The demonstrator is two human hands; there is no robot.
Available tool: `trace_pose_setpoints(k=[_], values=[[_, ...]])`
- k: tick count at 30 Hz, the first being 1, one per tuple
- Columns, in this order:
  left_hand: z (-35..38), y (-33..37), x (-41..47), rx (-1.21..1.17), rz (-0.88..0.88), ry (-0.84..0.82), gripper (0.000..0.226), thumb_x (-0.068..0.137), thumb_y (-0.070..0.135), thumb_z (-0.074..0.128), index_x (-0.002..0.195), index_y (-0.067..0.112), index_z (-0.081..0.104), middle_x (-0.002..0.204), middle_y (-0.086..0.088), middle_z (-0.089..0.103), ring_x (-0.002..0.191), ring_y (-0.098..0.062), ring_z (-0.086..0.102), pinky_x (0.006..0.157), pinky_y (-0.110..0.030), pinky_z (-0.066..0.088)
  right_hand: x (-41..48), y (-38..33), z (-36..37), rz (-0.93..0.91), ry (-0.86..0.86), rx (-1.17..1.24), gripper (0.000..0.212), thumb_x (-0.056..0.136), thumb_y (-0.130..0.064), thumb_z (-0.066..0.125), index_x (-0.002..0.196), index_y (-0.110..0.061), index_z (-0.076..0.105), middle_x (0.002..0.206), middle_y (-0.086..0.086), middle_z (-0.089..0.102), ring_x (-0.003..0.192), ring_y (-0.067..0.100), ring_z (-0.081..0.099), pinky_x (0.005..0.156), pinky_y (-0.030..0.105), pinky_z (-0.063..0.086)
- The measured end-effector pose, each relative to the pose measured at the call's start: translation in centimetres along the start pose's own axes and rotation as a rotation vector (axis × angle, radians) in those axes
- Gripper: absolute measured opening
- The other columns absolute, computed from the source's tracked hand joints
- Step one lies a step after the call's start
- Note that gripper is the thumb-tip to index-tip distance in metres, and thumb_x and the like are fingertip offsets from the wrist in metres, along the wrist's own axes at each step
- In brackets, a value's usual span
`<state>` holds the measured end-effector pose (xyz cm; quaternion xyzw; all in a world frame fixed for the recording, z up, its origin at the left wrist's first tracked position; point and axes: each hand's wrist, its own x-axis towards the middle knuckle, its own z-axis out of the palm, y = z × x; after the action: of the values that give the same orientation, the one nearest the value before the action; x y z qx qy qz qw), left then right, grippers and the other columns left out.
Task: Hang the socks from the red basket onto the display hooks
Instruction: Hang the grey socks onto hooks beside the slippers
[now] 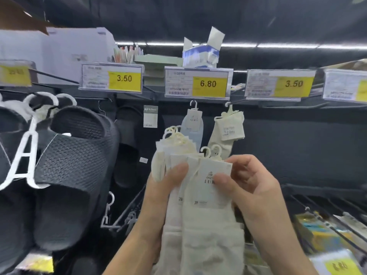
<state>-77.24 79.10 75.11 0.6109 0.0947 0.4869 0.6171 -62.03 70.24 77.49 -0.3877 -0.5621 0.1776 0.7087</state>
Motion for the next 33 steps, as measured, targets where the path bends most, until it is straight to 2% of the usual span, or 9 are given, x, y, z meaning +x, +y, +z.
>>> trace_pose_setpoints(k=[4, 7, 10, 13, 15, 17, 19, 24, 33], values=[[-0.2, -0.5, 1.3, -0.274, 0.062, 0.133, 0.064, 0.073, 0.023, 0.081, 0.129, 0.005, 0.059, 0.112, -0.031, 0.068, 0.091, -0.038, 0.071, 0.074, -0.045, 0.060, 0.6, 1.0, 1.5, 0.050, -0.070, -0.057, 0.024, 0.072, -0.031, 0.076, 0.095, -0.032, 0.072, 0.091, -0.002, 0.077, 0.084, 0.013, 0.073, 0.068, 0.020, 0.056], [-1.5, -0.9, 1.6, -0.205, 0.016, 0.219, 0.086, 0.056, 0.051, 0.089, 0.129, 0.015, 0.062, 0.124, -0.024, 0.066, 0.106, -0.029, 0.070, 0.092, -0.045, 0.057, 1.4, 1.3, 1.6, 0.087, -0.149, -0.052, 0.017, 0.078, -0.029, 0.074, 0.095, -0.029, 0.072, 0.097, 0.001, 0.077, 0.089, 0.017, 0.074, 0.071, 0.023, 0.058], [-3.2, -1.1, 1.7, -0.302, -0.043, 0.261, 0.076, 0.059, 0.040, 0.086, 0.129, 0.017, 0.065, 0.120, -0.021, 0.071, 0.102, -0.038, 0.071, 0.091, -0.054, 0.055, 3.4, 1.2, 1.2, 0.084, -0.043, 0.021, 0.015, 0.085, -0.029, 0.074, 0.099, -0.026, 0.069, 0.100, 0.003, 0.077, 0.090, 0.019, 0.074, 0.070, 0.028, 0.060], [-4.4, -0.8, 1.3, -0.335, -0.016, 0.246, 0.087, 0.049, 0.041, 0.094, 0.126, 0.012, 0.065, 0.107, -0.017, 0.075, 0.089, -0.031, 0.075, 0.071, -0.041, 0.060, 7.2, 1.2, 0.6, -0.026, 0.155, -0.121, 0.011, 0.095, -0.018, 0.062, 0.103, -0.026, 0.065, 0.087, -0.010, 0.076, 0.074, 0.005, 0.071, 0.058, 0.021, 0.055], [-4.7, -0.7, 1.1, -0.383, -0.016, 0.186, 0.090, 0.046, 0.042, 0.096, 0.125, 0.012, 0.065, 0.101, -0.012, 0.075, 0.085, -0.027, 0.075, 0.066, -0.036, 0.060, 10.3, 1.6, 0.8, -0.083, 0.197, -0.241, 0.017, 0.098, -0.016, 0.057, 0.102, -0.032, 0.062, 0.087, -0.010, 0.074, 0.072, 0.003, 0.069, 0.057, 0.026, 0.056], [-4.6, -1.0, 1.1, -0.395, -0.024, 0.151, 0.088, 0.049, 0.042, 0.095, 0.126, 0.013, 0.063, 0.098, -0.009, 0.075, 0.083, -0.026, 0.075, 0.065, -0.036, 0.059, 13.2, 2.8, 1.3, -0.110, 0.194, -0.320, 0.019, 0.097, -0.016, 0.056, 0.102, -0.034, 0.059, 0.103, 0.001, 0.070, 0.083, 0.010, 0.068, 0.072, 0.037, 0.060], [-4.4, -1.0, 1.2, -0.390, -0.021, 0.142, 0.083, 0.052, 0.041, 0.094, 0.124, 0.013, 0.064, 0.096, -0.008, 0.075, 0.082, -0.024, 0.075, 0.064, -0.035, 0.059, 15.6, 3.9, 1.8, -0.139, 0.181, -0.402, 0.019, 0.096, -0.015, 0.056, 0.111, -0.027, 0.058, 0.110, 0.003, 0.065, 0.089, 0.010, 0.064, 0.082, 0.035, 0.057], [-4.3, -1.3, 1.6, -0.366, -0.007, 0.121, 0.054, 0.069, 0.036, 0.080, 0.117, 0.015, 0.067, 0.093, -0.008, 0.076, 0.079, -0.024, 0.076, 0.062, -0.035, 0.059, 18.6, 5.8, 3.0, -0.193, 0.062, -0.412, 0.023, 0.099, -0.012, 0.051, 0.118, -0.026, 0.052, 0.100, -0.011, 0.062, 0.081, -0.007, 0.060, 0.074, 0.016, 0.051], [-4.7, -1.7, 1.8, -0.298, -0.010, 0.155, 0.071, 0.064, 0.040, 0.081, 0.129, 0.016, 0.063, 0.104, -0.009, 0.075, 0.088, -0.026, 0.075, 0.069, -0.037, 0.058, 20.8, 7.8, 2.9, -0.243, 0.014, -0.603, 0.040, 0.101, -0.019, 0.049, 0.141, -0.021, 0.048, 0.124, -0.010, 0.061, 0.100, -0.011, 0.058, 0.085, 0.010, 0.046]])
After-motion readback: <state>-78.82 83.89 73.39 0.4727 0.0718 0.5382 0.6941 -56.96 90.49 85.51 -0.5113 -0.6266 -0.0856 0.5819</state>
